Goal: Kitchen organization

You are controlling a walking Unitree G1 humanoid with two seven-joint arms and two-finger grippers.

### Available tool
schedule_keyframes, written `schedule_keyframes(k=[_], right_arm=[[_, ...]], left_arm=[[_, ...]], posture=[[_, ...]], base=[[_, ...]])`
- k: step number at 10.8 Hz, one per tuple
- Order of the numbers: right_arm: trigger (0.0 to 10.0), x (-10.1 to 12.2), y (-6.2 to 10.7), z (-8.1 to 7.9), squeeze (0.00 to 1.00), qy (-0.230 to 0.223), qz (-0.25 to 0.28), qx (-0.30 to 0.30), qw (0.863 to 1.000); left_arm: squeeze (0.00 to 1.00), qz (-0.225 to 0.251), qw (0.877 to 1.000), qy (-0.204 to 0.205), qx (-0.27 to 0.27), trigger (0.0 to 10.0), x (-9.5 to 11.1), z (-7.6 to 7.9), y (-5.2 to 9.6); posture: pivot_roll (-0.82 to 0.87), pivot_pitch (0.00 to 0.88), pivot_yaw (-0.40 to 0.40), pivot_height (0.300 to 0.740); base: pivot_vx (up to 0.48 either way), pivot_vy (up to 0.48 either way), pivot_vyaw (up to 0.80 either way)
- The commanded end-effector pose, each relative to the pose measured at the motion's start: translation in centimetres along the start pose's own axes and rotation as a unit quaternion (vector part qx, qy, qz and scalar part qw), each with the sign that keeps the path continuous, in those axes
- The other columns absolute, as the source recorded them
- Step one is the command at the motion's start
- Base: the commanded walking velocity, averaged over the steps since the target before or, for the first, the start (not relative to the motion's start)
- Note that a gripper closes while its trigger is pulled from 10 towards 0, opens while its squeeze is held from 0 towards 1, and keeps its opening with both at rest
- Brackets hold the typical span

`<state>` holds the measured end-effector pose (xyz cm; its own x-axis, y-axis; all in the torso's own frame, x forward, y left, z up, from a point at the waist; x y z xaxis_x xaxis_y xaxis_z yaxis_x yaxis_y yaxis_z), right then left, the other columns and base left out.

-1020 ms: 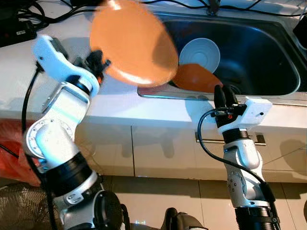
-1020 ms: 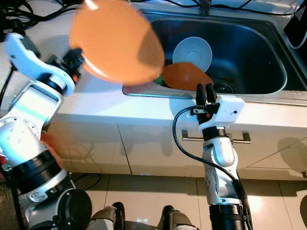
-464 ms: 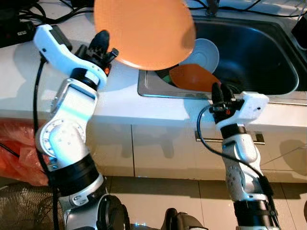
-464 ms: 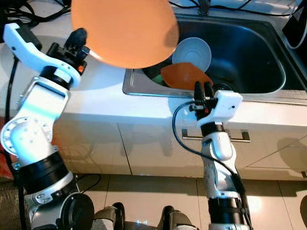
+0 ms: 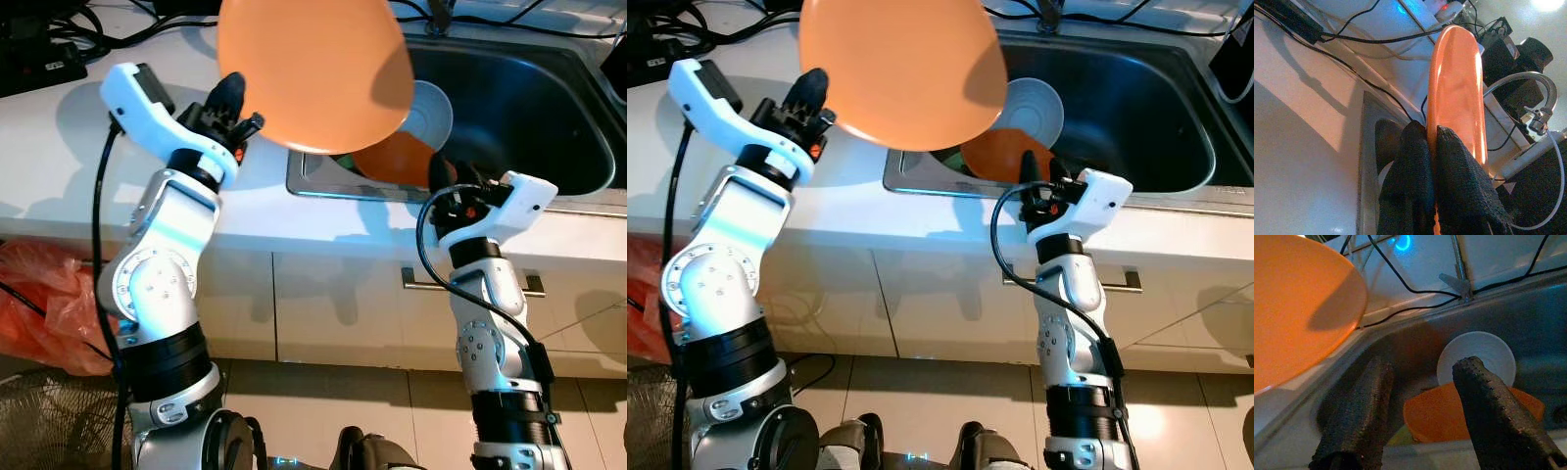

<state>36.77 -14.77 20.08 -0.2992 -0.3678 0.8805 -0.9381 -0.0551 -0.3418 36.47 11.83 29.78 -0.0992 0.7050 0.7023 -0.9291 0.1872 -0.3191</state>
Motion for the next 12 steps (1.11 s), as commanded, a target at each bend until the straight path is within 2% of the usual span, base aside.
schedule_keyframes(k=[1, 4, 5, 7, 8, 11, 12], right_arm=[[10.0, 0.3, -0.2, 0.5, 0.00, -0.011, 0.001, -0.011, 1.000], [10.0, 2.2, -1.7, 1.3, 0.00, -0.080, 0.021, -0.029, 0.996], [10.0, 2.6, -2.2, 1.1, 0.00, -0.137, 0.026, -0.034, 0.990], [10.0, 2.7, -2.6, 0.8, 0.00, -0.251, 0.025, -0.042, 0.967], [10.0, 2.4, -2.6, 0.9, 0.00, -0.292, 0.018, -0.046, 0.955], [10.0, 1.8, -2.6, 1.2, 0.00, -0.331, 0.007, -0.052, 0.942], [10.0, 1.6, -2.5, 0.9, 0.00, -0.371, 0.002, -0.045, 0.927]], left_arm=[[0.00, 0.000, 0.999, 0.022, -0.029, 10.0, -1.1, 1.5, 0.1], [0.00, 0.003, 0.999, 0.025, -0.038, 10.0, -1.5, 1.7, -0.3], [0.00, 0.005, 0.999, 0.031, -0.042, 10.0, -1.8, 1.8, -0.6], [0.00, 0.003, 0.998, 0.034, -0.051, 10.0, -2.2, 2.3, -0.9], [0.00, 0.007, 0.998, 0.036, -0.056, 10.0, -2.2, 2.6, -1.1], [0.00, 0.019, 0.995, 0.058, -0.075, 10.0, -1.8, 3.3, -1.4], [0.00, 0.016, 0.993, 0.071, -0.091, 10.0, -2.1, 4.0, -1.5]], posture=[[0.11, 0.172, -0.043, 0.740], [0.11, 0.172, -0.041, 0.740], [0.10, 0.170, -0.039, 0.740], [0.10, 0.171, -0.038, 0.740], [0.10, 0.172, -0.040, 0.740], [0.10, 0.172, -0.040, 0.740], [0.10, 0.170, -0.040, 0.740]], base=[[0.000, 0.000, 0.00], [0.000, 0.000, 0.00], [0.000, 0.000, 0.00], [0.000, 0.000, 0.00], [0.000, 0.000, 0.00], [0.000, 0.000, 0.00], [0.000, 0.000, 0.00]])
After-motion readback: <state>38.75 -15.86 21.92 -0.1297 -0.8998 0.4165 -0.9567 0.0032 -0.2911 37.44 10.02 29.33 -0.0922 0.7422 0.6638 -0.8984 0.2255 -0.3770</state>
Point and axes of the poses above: a point about 5 cm out from each wrist's last joint towards the gripper, its own y axis pointing back from the gripper into the wrist, its own x axis along the axis of the wrist's last joint, z = x × y, the point moved 5 cm from there along -y, pointing out of the wrist towards the gripper, and after that the axes turned 1 degree about y, right-handed, at the moved point
